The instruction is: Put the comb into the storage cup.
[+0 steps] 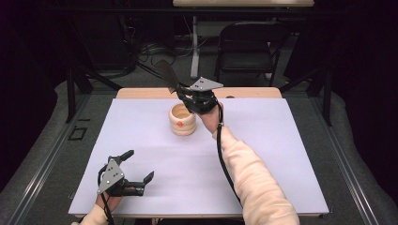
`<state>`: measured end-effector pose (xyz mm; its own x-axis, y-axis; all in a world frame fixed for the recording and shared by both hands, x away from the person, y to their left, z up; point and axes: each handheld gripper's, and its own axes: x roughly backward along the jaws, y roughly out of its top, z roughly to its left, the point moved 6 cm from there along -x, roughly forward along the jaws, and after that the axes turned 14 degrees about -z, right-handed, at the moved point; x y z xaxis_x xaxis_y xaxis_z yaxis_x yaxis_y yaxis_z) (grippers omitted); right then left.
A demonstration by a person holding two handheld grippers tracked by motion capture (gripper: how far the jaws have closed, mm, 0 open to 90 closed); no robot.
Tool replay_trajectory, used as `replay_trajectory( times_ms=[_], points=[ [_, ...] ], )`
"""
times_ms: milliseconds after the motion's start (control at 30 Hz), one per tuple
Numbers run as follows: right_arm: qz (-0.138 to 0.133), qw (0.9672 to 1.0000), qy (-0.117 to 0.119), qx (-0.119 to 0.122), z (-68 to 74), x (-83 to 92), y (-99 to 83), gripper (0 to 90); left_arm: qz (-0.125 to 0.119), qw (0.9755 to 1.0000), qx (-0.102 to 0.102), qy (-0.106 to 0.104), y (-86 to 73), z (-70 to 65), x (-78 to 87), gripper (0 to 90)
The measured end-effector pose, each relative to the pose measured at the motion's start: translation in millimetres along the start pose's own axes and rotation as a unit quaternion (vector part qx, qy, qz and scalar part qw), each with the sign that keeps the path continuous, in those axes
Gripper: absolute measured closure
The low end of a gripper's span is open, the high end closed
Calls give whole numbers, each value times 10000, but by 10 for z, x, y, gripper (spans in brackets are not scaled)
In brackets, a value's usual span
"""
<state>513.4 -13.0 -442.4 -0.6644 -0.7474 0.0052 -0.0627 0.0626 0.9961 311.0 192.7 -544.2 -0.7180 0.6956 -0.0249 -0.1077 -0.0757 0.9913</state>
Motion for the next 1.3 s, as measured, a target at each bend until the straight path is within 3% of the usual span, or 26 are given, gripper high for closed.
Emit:
replay_trajectory(
  times_ms=[467,633,900,1300],
  points=[
    [-91,9999,80,69,15,-55,44,725,1,10000,12,-24,-5,-7,-20,2],
    [-162,9998,48,-75,-11,-110,51,725,-34,9999,-27,-98,23,-55,-10,2],
    [-172,9997,123,75,26,-188,76,725,-34,10000,38,-65,11,-14,-14,2],
    [-196,9997,135,-22,18,-258,-15,724,-33,10000,45,-66,7,-16,-21,2]
  ],
)
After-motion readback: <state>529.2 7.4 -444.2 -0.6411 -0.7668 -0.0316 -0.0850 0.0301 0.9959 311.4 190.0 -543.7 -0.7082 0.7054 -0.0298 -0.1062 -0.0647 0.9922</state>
